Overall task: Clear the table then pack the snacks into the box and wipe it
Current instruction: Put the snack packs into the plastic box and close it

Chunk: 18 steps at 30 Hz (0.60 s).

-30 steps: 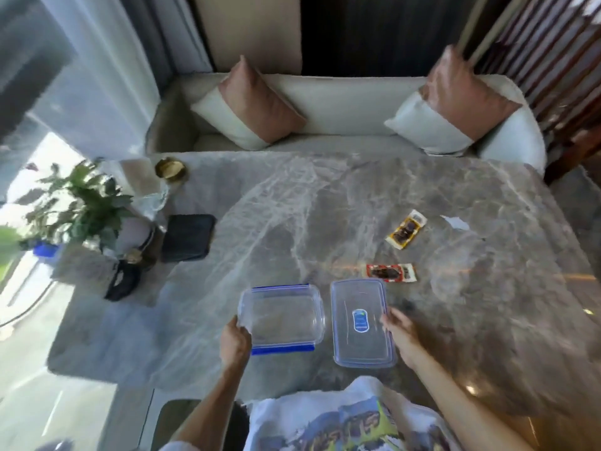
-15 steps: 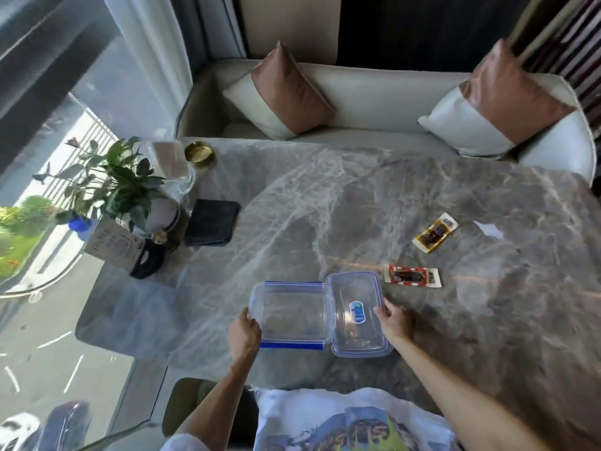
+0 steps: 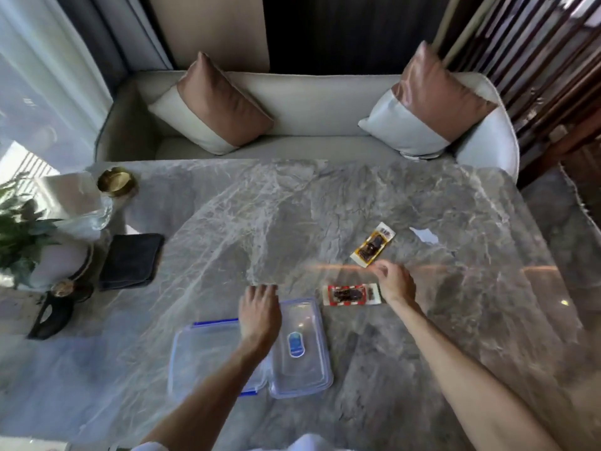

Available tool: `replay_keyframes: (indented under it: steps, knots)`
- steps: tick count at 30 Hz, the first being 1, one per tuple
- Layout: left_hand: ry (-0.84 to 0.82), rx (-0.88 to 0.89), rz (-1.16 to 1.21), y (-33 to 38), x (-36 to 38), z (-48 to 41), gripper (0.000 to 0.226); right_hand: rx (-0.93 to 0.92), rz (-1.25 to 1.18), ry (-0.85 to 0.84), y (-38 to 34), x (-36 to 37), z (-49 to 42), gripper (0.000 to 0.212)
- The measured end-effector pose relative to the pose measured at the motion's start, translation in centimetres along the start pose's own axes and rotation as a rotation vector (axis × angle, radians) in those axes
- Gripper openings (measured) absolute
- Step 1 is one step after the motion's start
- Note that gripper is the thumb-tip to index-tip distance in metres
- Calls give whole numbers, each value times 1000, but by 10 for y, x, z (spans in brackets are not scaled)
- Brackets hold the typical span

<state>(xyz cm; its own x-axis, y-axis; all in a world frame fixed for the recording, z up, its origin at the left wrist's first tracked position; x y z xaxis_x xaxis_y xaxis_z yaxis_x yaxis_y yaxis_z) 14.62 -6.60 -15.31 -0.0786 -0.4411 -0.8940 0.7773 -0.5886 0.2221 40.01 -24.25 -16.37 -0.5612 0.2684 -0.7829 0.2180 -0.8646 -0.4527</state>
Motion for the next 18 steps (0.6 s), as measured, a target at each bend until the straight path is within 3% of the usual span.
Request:
replay_keyframes:
  steps: [3,6,13,18]
  knots:
    - [-113,88,25,75,21,-39,30,18,33,41,-2,-27,-56,21]
    - [-188,53,103,128,40,-71,27,38,44,42,-1,-38,-103,25]
    - [-243,-241,653,187,81,-148,32,-1,145,-36,27,-11,-179,36]
    - [-238,-464,1205,198,90,-169,18,-57,-12,14,36,-5,-192,20]
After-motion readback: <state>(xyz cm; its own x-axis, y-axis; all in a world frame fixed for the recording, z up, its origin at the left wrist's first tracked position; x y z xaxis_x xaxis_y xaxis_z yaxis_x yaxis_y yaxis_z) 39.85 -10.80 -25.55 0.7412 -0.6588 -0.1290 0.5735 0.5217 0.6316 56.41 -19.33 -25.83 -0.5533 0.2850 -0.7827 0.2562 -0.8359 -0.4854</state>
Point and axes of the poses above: each hand's wrist, its own z-axis away from the middle knuckle, its own x-axis out of the palm, y = z × x, the point moved 5 cm from there along -z, towards the middle knuckle, and after that the axes turned 8 degrees about -y, right-handed, at the moved point
